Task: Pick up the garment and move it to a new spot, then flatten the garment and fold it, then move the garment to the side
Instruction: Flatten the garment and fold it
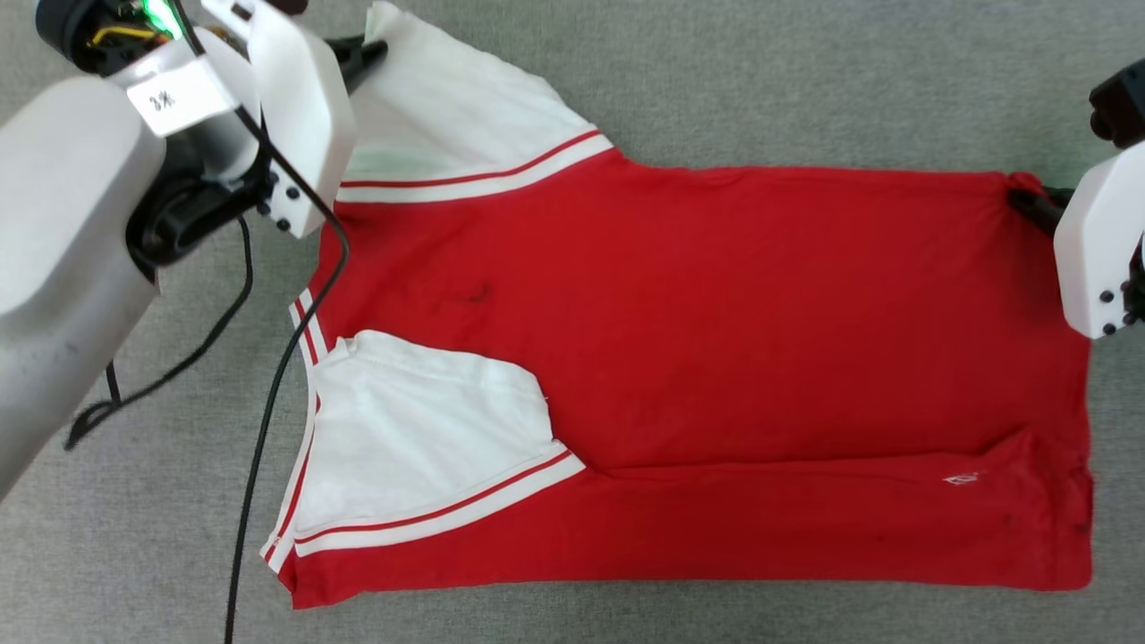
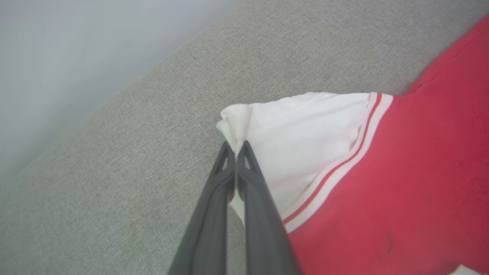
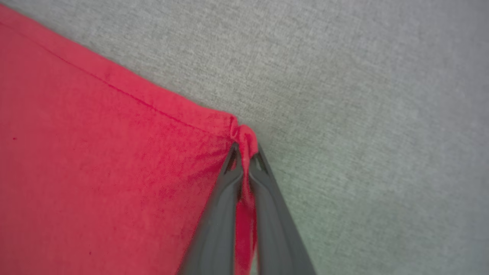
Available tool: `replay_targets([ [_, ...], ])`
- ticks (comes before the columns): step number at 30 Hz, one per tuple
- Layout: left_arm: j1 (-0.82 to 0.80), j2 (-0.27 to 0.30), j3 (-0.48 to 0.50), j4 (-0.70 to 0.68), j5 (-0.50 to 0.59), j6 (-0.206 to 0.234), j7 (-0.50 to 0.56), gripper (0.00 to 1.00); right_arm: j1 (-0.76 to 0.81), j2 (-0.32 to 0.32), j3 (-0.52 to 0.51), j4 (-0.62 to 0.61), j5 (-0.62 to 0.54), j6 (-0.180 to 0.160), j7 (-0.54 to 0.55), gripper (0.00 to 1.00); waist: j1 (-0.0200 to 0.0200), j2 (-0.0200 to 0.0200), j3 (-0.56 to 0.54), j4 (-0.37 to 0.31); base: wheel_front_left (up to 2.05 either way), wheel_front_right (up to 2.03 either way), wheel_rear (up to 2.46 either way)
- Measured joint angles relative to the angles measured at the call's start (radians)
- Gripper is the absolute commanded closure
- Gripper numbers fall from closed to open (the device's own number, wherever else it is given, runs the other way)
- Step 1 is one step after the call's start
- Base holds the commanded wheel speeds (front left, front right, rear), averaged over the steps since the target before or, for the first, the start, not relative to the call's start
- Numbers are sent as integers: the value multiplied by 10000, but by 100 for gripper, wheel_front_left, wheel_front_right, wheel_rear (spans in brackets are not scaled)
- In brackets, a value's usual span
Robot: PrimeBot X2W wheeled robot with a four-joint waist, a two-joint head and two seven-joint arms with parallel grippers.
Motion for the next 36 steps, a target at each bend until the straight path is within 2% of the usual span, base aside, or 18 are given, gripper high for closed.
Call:
replay_targets([
  [7, 938, 345, -73, -324, -213, 192, -349, 100, 616, 6, 54, -84, -92, 2, -1768, 100, 0, 0, -846, -117, 0, 0, 0],
  [13, 2038, 750, -113, -930, -476, 617, -679, 100, 1597, 13, -40, -525, -157, 0, -2579, 100, 0, 0, -1662, -139, 0, 0, 0],
  [23, 4060, 1254, -332, -1893, -1012, 1381, -1170, 100, 3639, -19, -616, -1241, -360, 0, -2993, 100, -1, 0, -2776, 17, 0, 0, 0],
  [36, 6208, 1465, -794, -2046, -1693, 1910, -1718, 100, 6174, 146, -1513, -2266, -418, 0, -3037, 100, -1, 0, -3596, 114, 0, 0, 0],
])
